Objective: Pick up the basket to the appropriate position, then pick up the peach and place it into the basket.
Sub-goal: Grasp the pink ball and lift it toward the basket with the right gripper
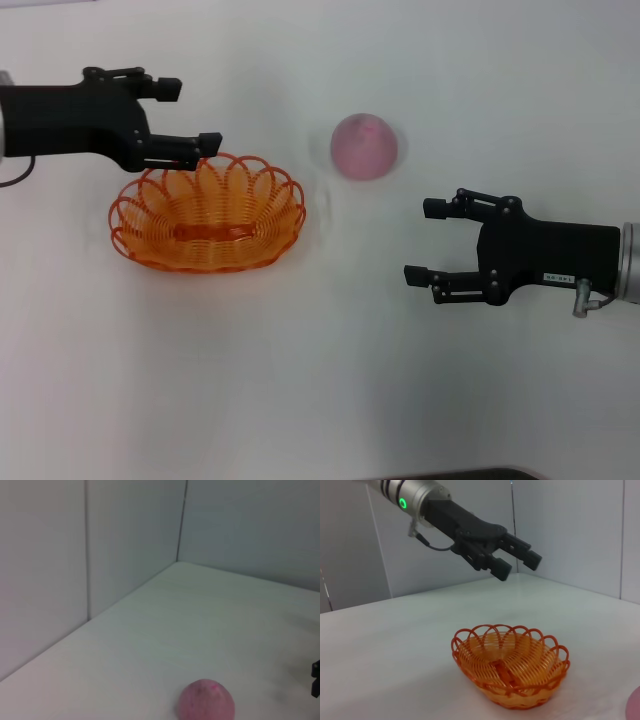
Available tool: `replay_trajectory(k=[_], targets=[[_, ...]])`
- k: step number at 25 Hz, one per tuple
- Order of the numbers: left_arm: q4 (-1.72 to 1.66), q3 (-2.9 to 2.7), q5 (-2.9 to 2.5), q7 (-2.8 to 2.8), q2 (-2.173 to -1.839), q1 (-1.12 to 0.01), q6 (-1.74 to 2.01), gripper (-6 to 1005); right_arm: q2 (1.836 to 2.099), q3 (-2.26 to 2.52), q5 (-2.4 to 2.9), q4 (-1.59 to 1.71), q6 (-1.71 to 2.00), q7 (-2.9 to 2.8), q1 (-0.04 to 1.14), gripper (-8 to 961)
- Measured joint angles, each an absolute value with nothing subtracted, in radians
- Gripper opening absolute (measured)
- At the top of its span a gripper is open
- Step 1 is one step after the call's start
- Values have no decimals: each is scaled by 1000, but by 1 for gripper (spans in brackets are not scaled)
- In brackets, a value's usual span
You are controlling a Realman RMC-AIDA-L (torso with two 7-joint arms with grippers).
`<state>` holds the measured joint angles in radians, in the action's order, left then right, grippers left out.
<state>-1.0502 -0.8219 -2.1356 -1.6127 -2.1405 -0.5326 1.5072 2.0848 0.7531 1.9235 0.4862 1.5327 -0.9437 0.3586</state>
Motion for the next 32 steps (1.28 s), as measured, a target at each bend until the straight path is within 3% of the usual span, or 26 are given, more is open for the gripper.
replay_trajectory(k=[7, 23, 32], targets=[[-1048, -828, -2142, -1613, -2146, -527, 1494, 860, 2085, 753, 1924, 488, 1533, -945, 359, 911], [-1047, -652, -2140, -1563, -2113, -369, 1680, 860, 2084, 746, 1923, 489, 1534, -944, 360, 912], [-1025, -592, -2146, -1407, -2160, -209, 1711, 859, 2081, 735, 1922, 496, 1534, -944, 355, 911]])
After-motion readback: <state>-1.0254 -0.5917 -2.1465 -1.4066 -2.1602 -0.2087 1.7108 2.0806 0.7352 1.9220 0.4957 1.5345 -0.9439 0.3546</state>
